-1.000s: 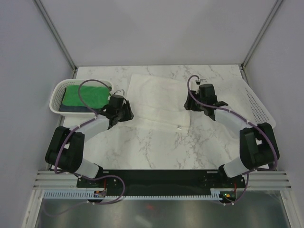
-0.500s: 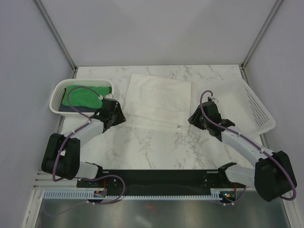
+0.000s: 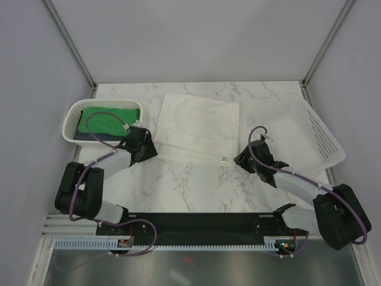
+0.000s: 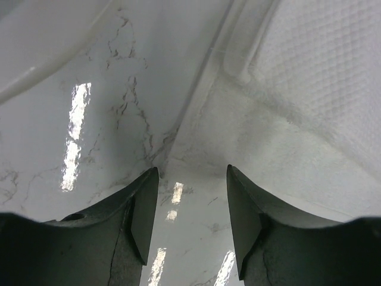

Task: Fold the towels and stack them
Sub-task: Fold the towel

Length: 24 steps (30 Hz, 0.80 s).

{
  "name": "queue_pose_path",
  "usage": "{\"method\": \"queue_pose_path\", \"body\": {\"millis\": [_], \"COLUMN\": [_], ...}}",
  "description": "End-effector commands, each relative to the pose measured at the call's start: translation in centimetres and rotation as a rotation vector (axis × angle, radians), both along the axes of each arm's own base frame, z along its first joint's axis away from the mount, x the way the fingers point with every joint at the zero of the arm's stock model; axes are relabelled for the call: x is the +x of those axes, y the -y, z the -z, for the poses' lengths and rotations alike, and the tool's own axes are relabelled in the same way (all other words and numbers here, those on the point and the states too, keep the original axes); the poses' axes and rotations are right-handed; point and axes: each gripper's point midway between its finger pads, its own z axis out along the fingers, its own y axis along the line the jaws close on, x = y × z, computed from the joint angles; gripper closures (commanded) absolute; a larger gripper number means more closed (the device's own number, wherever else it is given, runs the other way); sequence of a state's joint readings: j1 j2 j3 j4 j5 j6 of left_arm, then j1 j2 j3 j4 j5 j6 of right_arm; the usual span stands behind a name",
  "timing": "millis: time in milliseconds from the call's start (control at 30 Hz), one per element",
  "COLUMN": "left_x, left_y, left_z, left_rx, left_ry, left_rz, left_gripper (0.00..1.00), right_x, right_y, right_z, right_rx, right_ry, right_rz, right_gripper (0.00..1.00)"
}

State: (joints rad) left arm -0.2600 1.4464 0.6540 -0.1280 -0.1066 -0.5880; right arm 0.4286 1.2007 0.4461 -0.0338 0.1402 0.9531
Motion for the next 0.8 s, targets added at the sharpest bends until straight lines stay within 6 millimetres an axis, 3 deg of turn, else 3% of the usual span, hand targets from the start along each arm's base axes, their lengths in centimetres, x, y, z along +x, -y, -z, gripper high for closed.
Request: {"method": "queue_pose_path", "body": {"millis": [0,167,333,367,400,467,600,767], "left_x": [0.7,0.7,-0.2,-0.4,-0.3,-1.2,-2.4,-4.8], "left_y": [-0.6,-0.2,0.3,0.5,0.6,0.7,2.0,4.2], "left_z": [0.7,1.7,1.9,1.8,1.1,0.9,-0.1,-0.9], "left_rx": [0.013,0.003,-0.024,-0.035,-0.046,-0.063,-0.143,-0.222], "left_ry": [-0.017,-0.043,-0.055,-0.053,-0.034,-0.046,-0.045,-0.083], "left_rz": [-0.048,-0.032,-0.011,-0.005,-0.001,0.006,0.039,0.092], "left_gripper": [0.43,0.51,0.77,0.83,0.96,0.98,0.98,0.96], "right_x": [0.5,0.1,-0.1,-0.1,-0.3,-0.5,-0.9,-2.4], "right_y": [-0.4,-0.7,-0.5,-0.5,-0.3,0.0,0.8,2.0], "right_z": [0.0,1.2,2.5,2.6,3.1,3.2,1.4,1.0], "right_rx": [0.038,0.03,-0.002,-0.01,-0.039,-0.064,-0.115,-0.195], "right_ry": [0.034,0.017,0.005,0.001,-0.013,-0.023,0.008,-0.026], "right_rz": [0.039,0.04,0.035,0.026,0.009,0.0,-0.035,-0.081], "right_gripper": [0.54,0.53,0.57,0.6,0.8,0.99,1.0,1.0]}}
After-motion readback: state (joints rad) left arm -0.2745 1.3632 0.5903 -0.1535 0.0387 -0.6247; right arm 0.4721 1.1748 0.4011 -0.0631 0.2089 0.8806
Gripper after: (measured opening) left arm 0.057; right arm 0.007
